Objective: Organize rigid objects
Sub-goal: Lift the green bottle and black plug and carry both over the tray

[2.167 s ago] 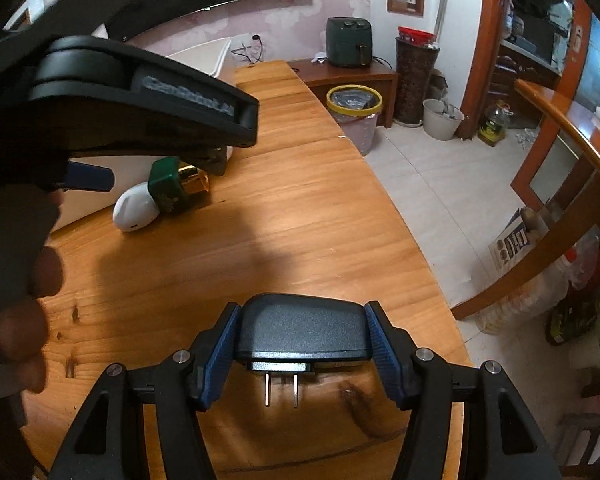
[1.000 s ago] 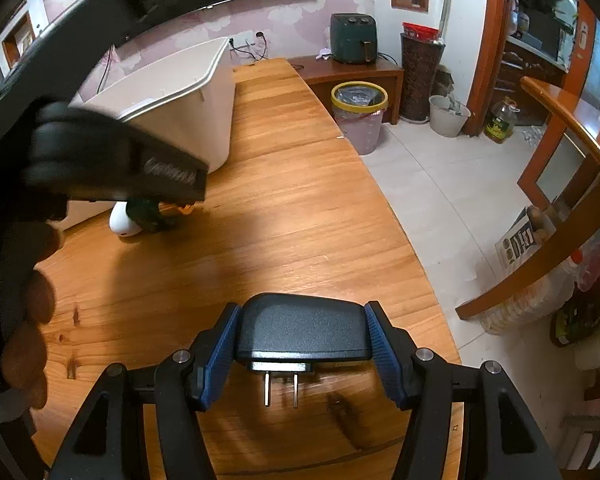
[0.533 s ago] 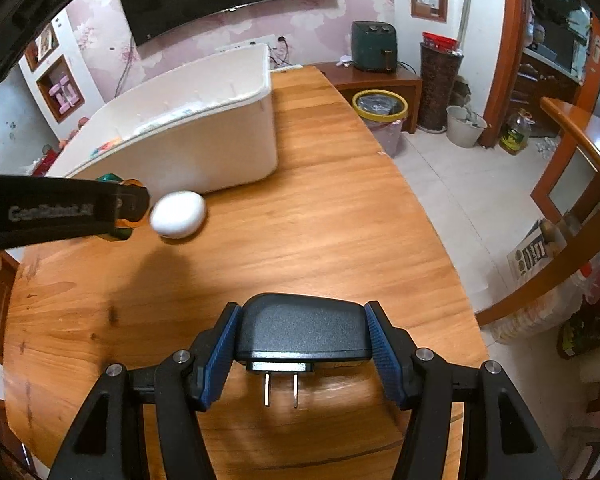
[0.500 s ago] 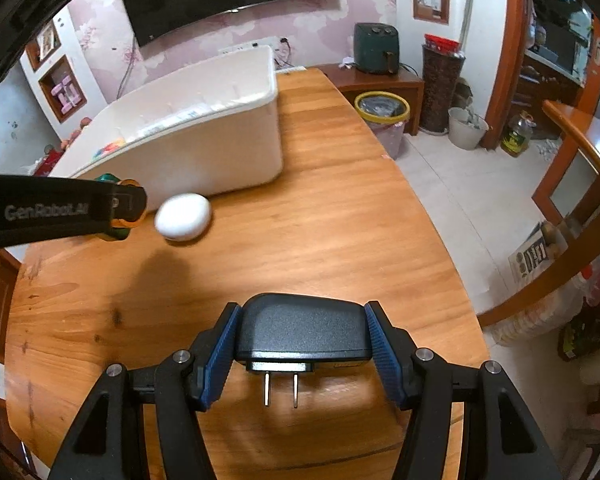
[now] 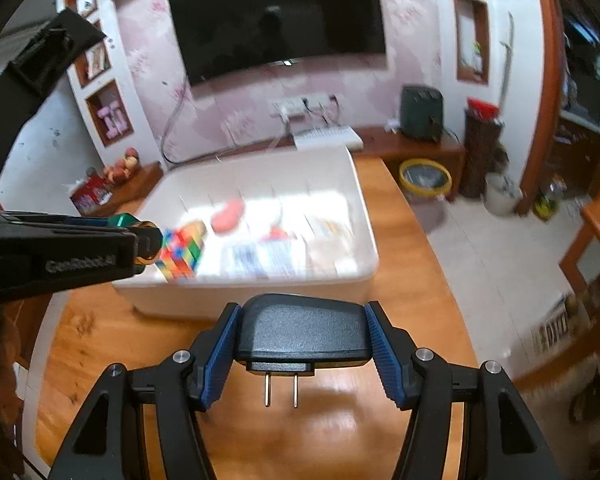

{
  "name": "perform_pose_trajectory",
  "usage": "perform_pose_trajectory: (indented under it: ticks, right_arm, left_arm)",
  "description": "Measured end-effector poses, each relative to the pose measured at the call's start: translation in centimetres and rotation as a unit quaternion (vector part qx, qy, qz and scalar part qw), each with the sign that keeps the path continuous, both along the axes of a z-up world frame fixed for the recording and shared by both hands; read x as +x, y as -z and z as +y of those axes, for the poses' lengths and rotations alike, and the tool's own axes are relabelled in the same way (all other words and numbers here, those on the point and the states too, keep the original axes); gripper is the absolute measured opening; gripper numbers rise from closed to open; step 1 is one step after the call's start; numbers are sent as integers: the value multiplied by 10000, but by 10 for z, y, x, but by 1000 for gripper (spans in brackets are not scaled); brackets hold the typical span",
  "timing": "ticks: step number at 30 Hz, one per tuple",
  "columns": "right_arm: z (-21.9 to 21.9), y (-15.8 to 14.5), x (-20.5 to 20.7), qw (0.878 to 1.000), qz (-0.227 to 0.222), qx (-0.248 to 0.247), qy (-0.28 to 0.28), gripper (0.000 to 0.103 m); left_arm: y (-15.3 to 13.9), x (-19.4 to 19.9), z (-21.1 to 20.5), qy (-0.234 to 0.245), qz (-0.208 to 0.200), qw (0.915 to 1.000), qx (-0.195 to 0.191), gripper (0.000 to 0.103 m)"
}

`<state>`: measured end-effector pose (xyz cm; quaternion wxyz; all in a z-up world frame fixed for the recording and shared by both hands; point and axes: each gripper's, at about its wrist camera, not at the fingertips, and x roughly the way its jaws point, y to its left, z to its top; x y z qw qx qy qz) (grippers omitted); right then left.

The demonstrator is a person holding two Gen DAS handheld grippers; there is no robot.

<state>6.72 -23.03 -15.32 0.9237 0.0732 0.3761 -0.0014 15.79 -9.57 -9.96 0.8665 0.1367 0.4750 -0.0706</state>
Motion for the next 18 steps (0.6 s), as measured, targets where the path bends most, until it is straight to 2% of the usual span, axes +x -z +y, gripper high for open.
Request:
perform_pose_trajectory:
  ticks: [5,9,13,18]
  right_arm:
    - [7,-30,32,9988,-421,-161,-176,62]
    - [6,-47,61,9973,-652,-274,-212,62]
    - [6,-50,101,9970,-550,-510,-207,62]
    - [2,-28,149,9984,-112,-482,-264,62]
  left_arm:
    - [-19,31,8,-115,-291,9995,36,49]
    - [-23,54,11,-211,-372,9991,61,49]
    - [-16,79,13,-355,-331,9988,96,49]
    - [6,106,12,-525,-193,9981,241,49]
